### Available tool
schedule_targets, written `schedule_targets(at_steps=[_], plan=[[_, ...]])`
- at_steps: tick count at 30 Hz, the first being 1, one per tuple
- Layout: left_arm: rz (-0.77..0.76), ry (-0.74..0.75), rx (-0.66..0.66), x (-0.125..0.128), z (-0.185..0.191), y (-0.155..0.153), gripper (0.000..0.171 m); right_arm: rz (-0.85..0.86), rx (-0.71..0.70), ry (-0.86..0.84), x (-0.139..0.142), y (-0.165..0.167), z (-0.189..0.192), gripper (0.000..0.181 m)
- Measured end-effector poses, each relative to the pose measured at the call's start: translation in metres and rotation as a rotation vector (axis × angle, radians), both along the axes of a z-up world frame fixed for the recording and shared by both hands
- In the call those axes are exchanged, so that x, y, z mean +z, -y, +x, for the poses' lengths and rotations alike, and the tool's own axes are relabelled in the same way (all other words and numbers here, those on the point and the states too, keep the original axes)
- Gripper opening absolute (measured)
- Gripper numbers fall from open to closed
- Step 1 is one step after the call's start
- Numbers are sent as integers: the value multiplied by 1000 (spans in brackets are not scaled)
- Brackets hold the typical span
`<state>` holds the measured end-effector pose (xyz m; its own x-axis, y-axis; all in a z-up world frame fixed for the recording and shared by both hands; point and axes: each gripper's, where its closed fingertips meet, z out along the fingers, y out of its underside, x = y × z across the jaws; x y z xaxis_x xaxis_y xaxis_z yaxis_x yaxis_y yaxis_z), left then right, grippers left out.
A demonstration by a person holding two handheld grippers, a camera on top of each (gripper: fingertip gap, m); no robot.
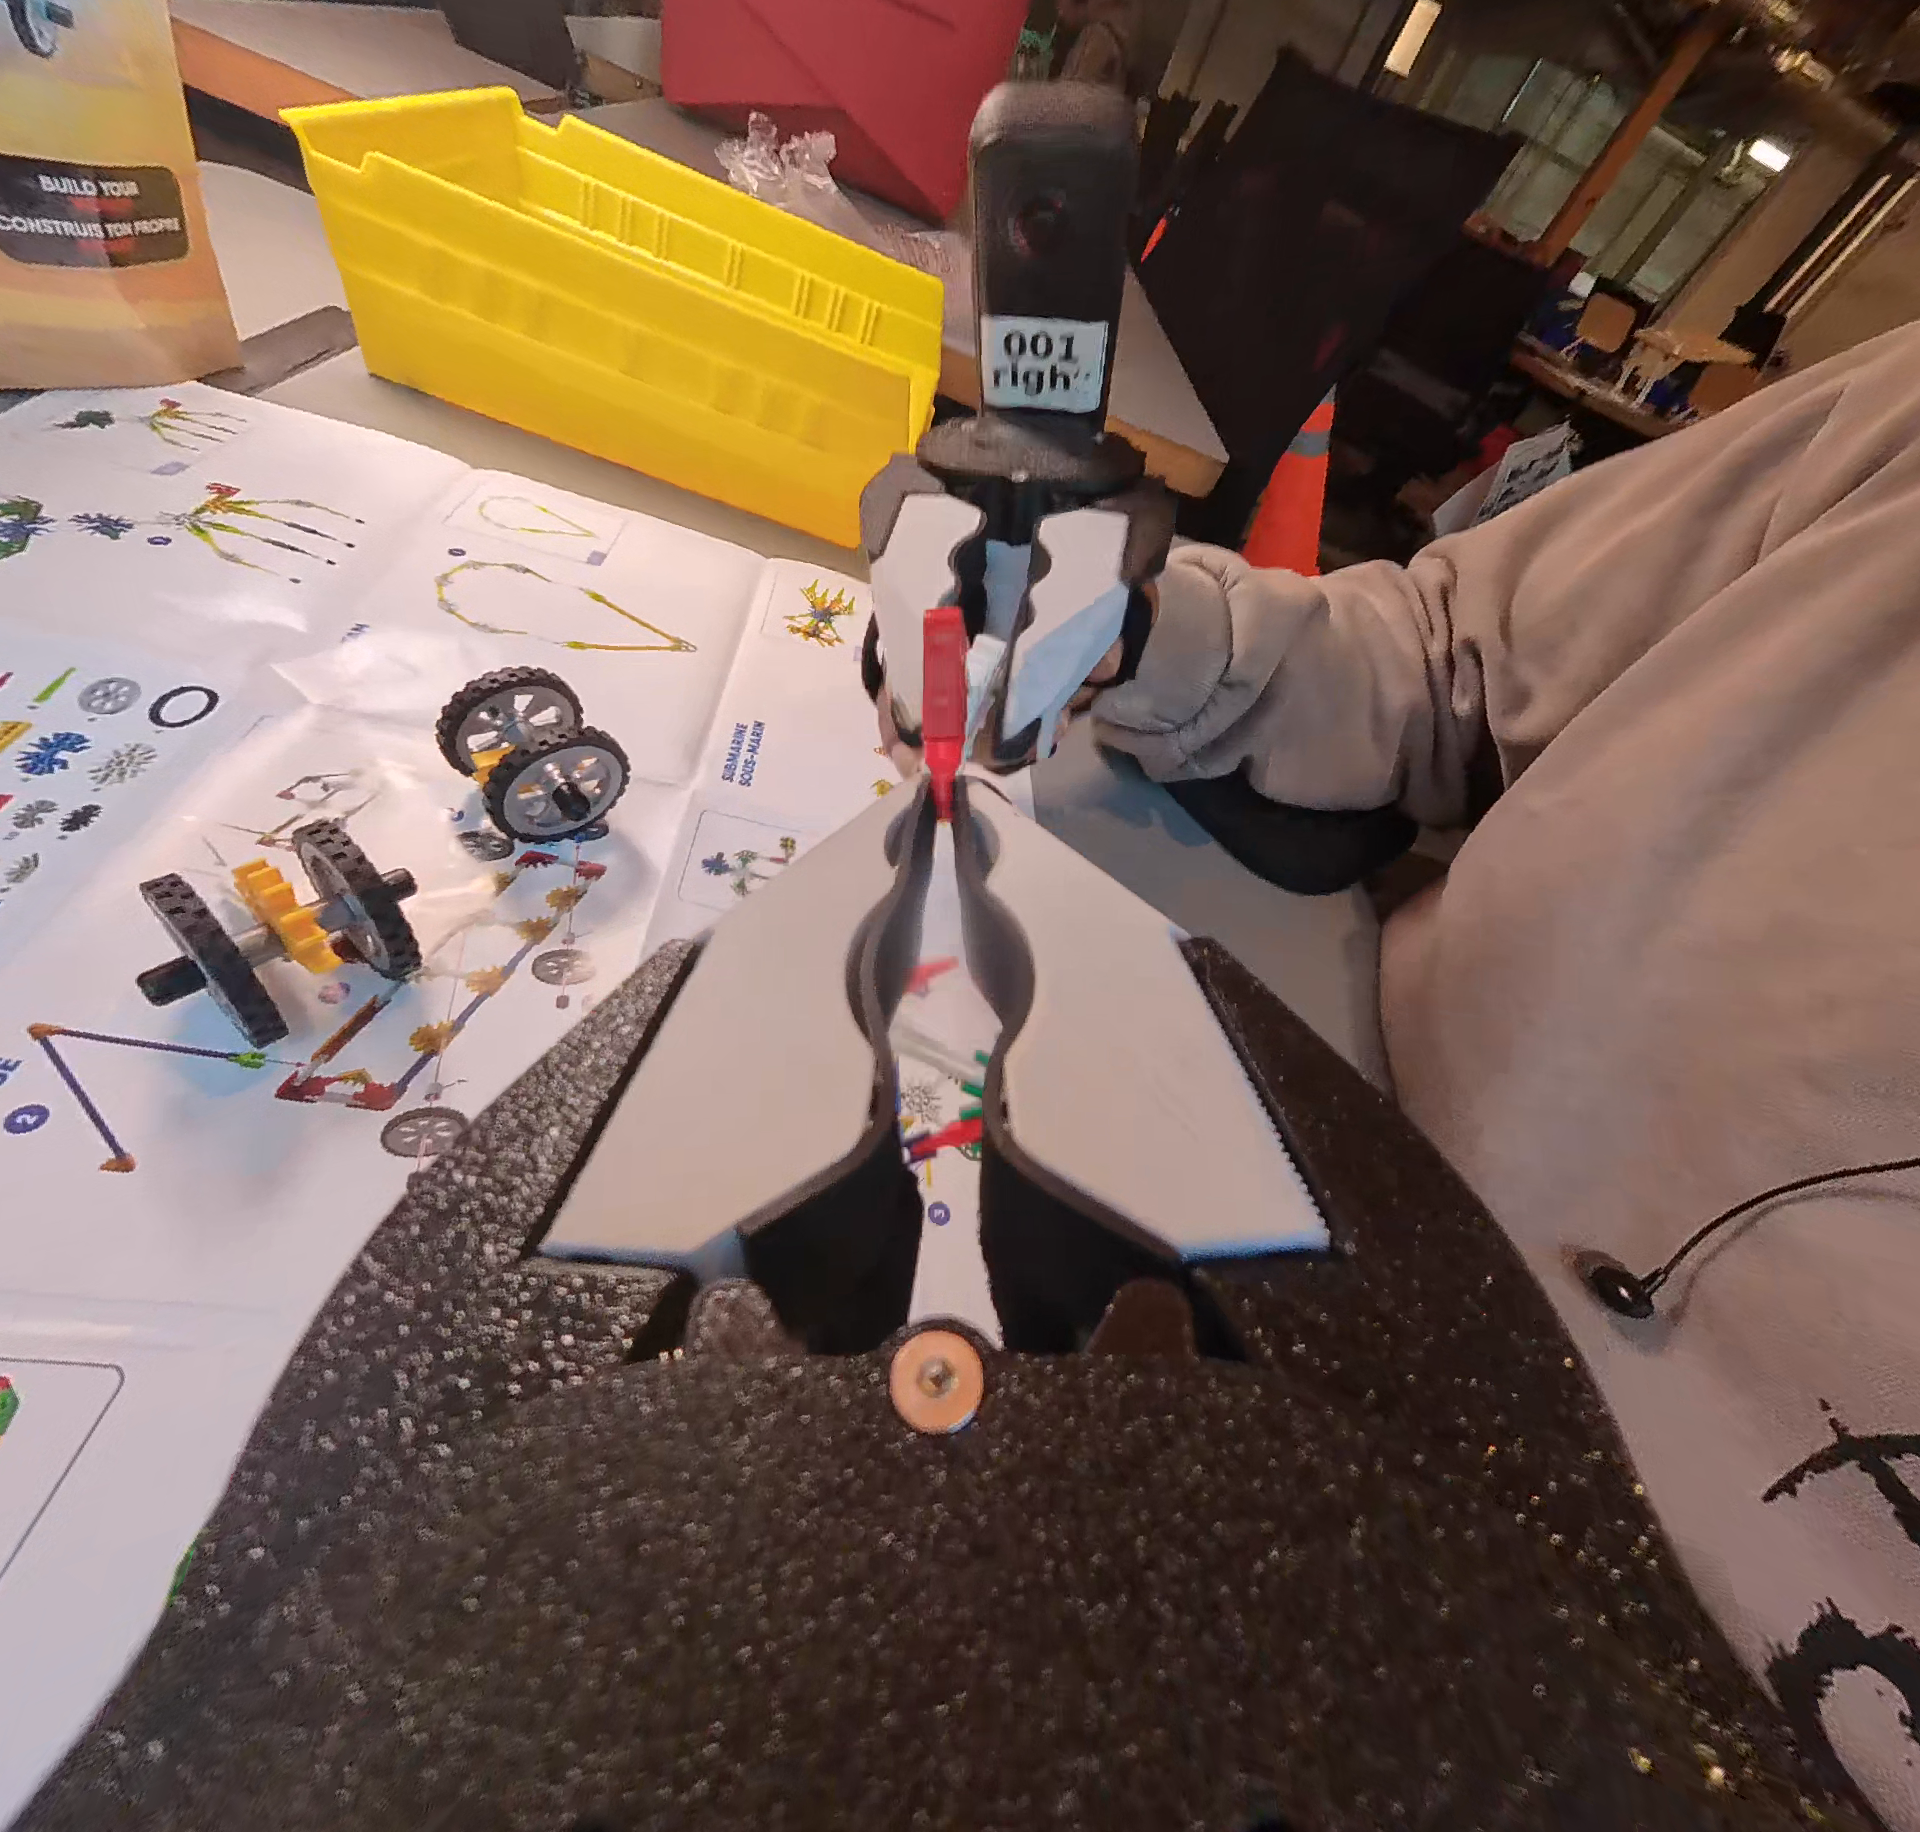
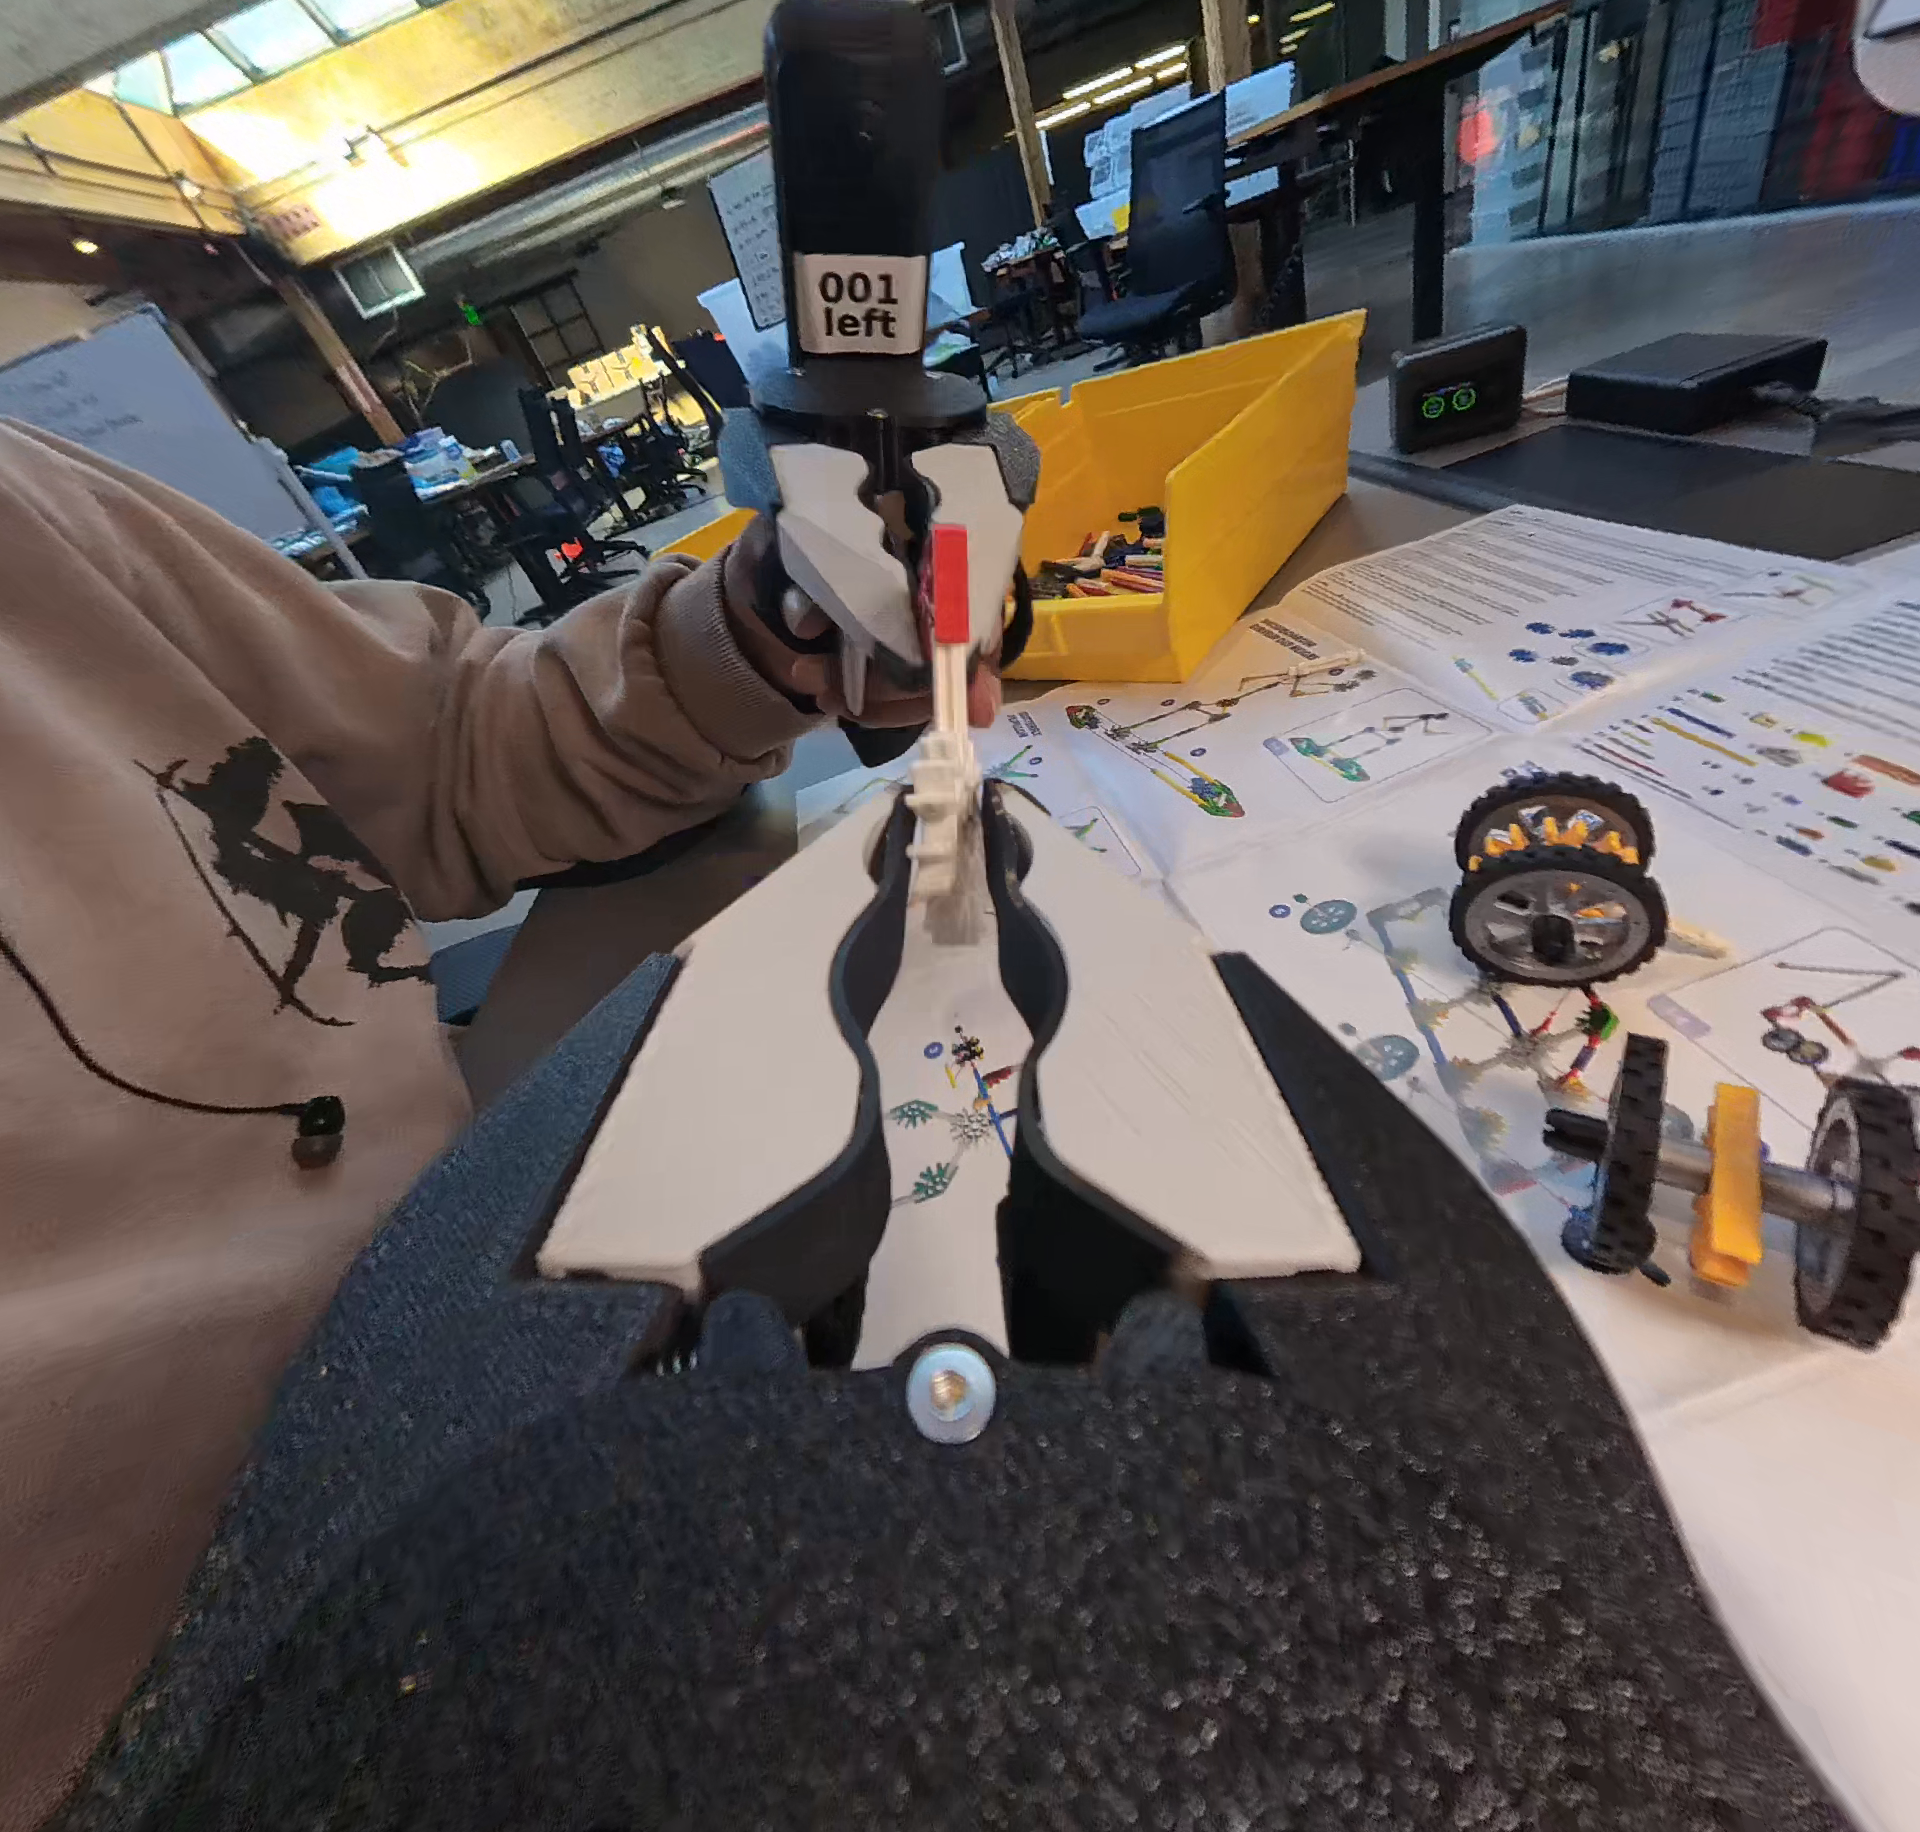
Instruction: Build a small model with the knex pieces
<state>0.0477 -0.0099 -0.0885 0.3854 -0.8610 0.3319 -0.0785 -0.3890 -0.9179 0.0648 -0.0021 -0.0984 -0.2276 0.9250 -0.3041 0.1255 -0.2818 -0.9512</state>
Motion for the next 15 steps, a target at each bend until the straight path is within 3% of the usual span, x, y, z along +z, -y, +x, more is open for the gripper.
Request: schedule_targets(at_steps=[4, 6, 8, 15], plan=[[16, -111, -52, -15, 13, 9, 0, 8, 36, -80, 22, 11, 3, 32], [6, -122, -72, -21, 20, 11, 0, 60, 45, -27, 11, 17, -1, 27], [7, -133, -81, -24, 24, 13, 0, 112, -2, -18, 7, 13, -4, 5], [115, -136, -47, -12, 21, 10, 14, 38, 5, -21, 7, 8, -1, 3]])
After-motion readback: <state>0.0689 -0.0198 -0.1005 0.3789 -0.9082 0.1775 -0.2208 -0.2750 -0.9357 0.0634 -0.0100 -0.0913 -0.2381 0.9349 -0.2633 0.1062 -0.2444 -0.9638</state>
